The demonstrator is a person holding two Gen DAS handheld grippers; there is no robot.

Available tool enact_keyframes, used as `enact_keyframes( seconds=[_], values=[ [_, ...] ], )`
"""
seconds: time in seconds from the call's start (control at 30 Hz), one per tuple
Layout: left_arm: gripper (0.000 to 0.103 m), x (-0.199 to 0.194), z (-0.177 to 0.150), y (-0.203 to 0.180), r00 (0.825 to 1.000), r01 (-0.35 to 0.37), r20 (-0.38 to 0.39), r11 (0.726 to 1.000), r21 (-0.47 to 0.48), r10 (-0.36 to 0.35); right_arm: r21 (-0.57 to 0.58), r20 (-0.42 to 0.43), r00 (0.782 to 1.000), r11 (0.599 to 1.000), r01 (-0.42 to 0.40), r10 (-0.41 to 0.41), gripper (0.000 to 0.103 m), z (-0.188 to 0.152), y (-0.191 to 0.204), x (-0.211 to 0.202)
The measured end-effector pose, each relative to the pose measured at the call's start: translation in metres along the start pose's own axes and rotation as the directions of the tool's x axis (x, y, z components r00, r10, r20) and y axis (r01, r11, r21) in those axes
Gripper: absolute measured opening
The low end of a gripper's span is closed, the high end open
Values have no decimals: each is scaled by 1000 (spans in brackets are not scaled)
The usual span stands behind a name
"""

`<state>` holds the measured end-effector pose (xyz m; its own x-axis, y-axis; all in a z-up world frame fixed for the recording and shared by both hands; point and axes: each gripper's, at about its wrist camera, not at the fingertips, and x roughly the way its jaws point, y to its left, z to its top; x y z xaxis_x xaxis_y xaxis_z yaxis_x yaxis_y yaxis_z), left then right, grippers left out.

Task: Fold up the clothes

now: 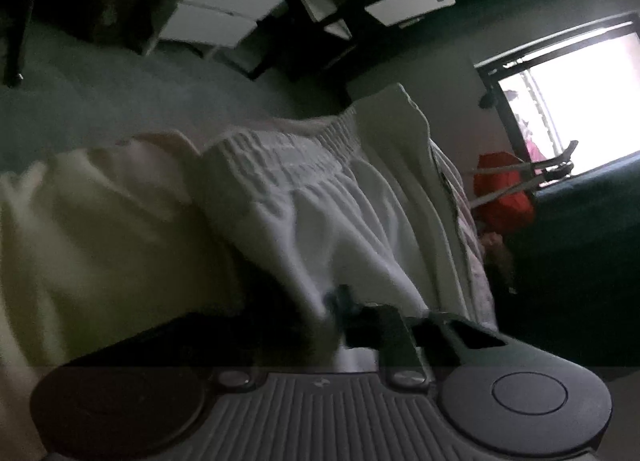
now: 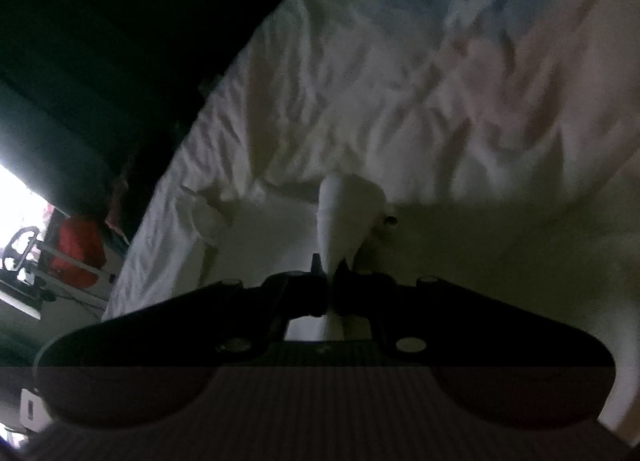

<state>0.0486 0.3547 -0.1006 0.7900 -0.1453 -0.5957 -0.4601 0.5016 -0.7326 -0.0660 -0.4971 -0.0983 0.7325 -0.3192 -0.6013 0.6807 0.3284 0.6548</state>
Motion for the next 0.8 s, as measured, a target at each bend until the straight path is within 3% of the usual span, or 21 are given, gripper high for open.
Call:
enact_keyframes(
  seconds=[0.17,0.3,0.4,0.6,0.8],
  values=[
    [4,-35,3,-24,992,37,118,997,67,-45,-39,127,990,997,-59,64,6,2,15,-34],
    [2,-63,16,-56,971,54,224,988,146,-86,-71,168,978,991,-116,126,6,11,36,-48],
    [2,-62,33,-92,961,53,257,980,191,-102,-150,189,971,982,-119,146,6,24,69,-40],
    [2,-8,65,-186,948,3,303,958,288,-94,-281,216,965,956,-84,149,6,50,161,20],
    [3,119,84,-266,930,-121,365,908,402,-37,-386,267,960,922,26,84,6,51,247,138]
  ],
)
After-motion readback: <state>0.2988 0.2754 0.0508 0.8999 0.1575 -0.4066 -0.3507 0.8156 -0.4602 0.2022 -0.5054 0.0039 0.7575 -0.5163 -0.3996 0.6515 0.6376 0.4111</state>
